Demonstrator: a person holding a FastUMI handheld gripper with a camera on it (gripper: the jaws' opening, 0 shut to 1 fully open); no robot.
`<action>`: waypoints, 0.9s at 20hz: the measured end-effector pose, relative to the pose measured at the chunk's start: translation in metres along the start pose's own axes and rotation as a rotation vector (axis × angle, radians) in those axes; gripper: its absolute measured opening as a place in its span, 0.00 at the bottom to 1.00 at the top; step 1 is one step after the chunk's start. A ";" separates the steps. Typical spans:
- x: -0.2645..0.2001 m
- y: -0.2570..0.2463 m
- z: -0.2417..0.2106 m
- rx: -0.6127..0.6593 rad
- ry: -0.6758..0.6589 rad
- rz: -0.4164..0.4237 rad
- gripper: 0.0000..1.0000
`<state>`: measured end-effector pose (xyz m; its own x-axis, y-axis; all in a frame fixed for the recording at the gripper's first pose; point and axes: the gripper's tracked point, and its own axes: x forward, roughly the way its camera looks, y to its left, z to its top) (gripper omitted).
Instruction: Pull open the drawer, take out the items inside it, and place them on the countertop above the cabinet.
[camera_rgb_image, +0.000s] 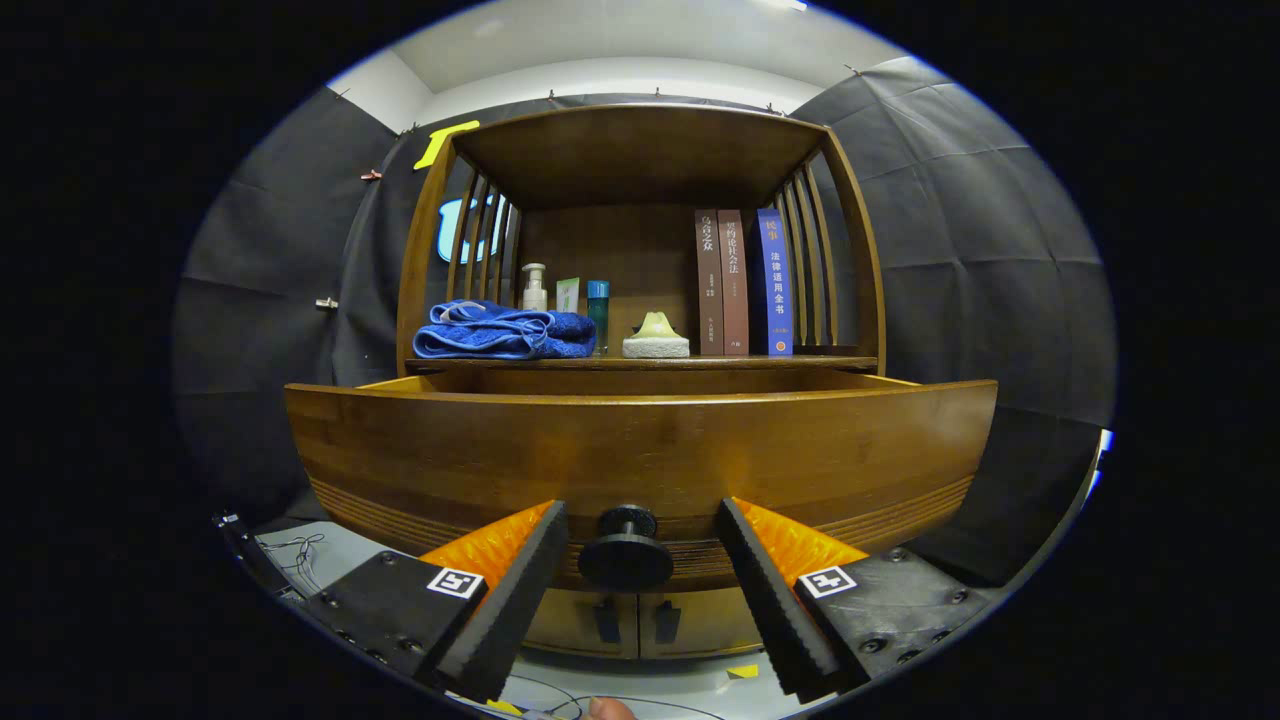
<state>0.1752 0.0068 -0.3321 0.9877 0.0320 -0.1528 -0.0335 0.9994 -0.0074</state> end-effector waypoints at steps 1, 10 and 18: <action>0.006 0.000 0.003 0.004 -0.004 0.001 0.99; 0.056 0.000 0.006 -0.005 0.010 0.000 0.99; 0.097 0.001 0.006 -0.009 0.019 0.000 0.99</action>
<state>0.2724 0.0107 -0.3408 0.9846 0.0319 -0.1719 -0.0351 0.9993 -0.0159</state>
